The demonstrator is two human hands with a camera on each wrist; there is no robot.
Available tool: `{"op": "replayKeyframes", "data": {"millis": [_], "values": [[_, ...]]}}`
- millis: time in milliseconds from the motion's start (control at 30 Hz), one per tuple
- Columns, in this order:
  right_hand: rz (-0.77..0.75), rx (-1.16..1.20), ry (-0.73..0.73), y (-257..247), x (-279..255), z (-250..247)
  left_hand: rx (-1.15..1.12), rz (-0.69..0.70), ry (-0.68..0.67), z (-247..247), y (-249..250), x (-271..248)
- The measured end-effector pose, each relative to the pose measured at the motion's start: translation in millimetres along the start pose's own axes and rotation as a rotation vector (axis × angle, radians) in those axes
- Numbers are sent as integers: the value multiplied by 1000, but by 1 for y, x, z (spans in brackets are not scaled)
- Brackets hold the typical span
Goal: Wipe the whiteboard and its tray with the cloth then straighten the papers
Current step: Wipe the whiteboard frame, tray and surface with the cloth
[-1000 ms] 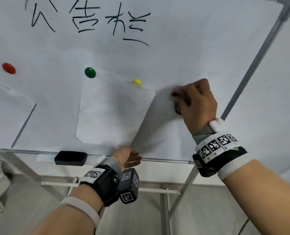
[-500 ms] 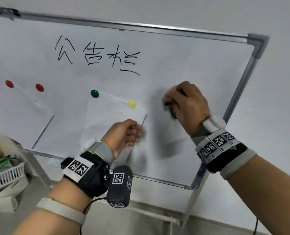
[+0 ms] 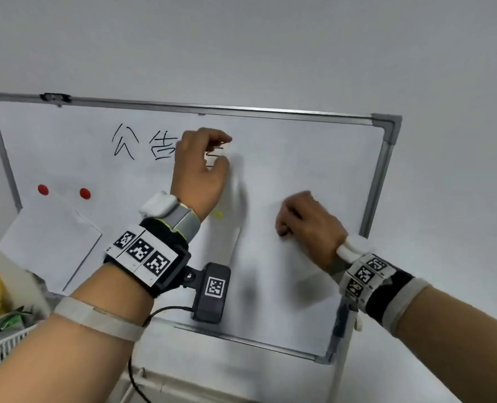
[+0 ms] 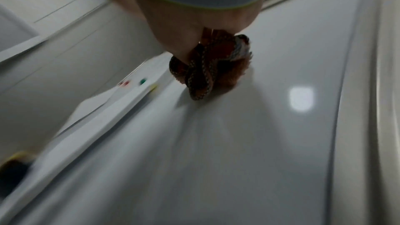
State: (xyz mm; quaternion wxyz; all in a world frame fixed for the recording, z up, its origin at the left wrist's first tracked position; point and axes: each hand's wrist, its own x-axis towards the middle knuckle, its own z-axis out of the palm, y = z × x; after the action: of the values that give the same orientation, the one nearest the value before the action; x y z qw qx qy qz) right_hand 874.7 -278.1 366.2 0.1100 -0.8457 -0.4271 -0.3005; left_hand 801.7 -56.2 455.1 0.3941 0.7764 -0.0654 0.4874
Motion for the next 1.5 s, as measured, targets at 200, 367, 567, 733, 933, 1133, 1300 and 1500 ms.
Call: {"op": "replayKeyframes", "data": {"millis": [200, 367, 567, 733, 933, 1133, 1300, 1500], "values": [[48, -46, 244, 4, 9, -10, 396, 206, -148, 13, 10, 81], [-177, -178, -1, 28, -34, 18, 409, 180, -213, 30, -9, 103], [326, -128, 544, 35, 31, -60, 395, 179, -158, 45, -14, 103], [169, -98, 416, 5, 60, -25, 308, 165, -118, 48, -20, 104], [-120, -50, 243, 5, 62, -21, 197, 152, -211, 38, -20, 106], [48, -17, 477, -8, 108, -62, 83, 139, -219, 28, -22, 104], [-213, -84, 110, -23, 62, 27, 5, 92, -239, 21, -22, 104], [-98, -110, 371, -14, 106, -31, 34, 153, -180, 32, -23, 104]]}}
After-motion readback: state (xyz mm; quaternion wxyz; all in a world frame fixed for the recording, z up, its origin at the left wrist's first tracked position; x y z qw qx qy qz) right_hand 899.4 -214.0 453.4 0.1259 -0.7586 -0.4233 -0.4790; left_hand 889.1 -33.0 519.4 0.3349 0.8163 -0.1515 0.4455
